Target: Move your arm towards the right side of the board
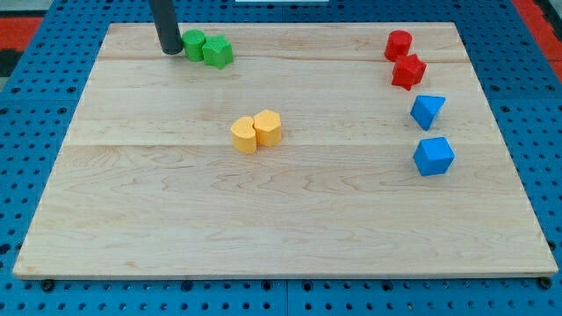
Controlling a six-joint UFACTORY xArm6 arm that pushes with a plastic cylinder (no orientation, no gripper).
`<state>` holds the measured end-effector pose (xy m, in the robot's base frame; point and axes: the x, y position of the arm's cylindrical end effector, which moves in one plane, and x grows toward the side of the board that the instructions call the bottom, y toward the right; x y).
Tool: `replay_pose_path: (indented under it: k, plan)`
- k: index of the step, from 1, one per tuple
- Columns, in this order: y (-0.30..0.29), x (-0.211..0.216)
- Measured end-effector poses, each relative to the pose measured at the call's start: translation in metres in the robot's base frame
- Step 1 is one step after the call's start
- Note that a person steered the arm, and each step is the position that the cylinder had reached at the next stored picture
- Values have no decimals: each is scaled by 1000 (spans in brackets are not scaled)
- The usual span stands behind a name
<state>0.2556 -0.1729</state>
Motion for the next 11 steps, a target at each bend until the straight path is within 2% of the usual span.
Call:
replay_pose_path:
  k: [3,4,6,8,9,11]
  plan:
    - [-6,14]
    - [32,54]
    - [163,60]
    - [277,92]
    - [330,89]
    - [343,96]
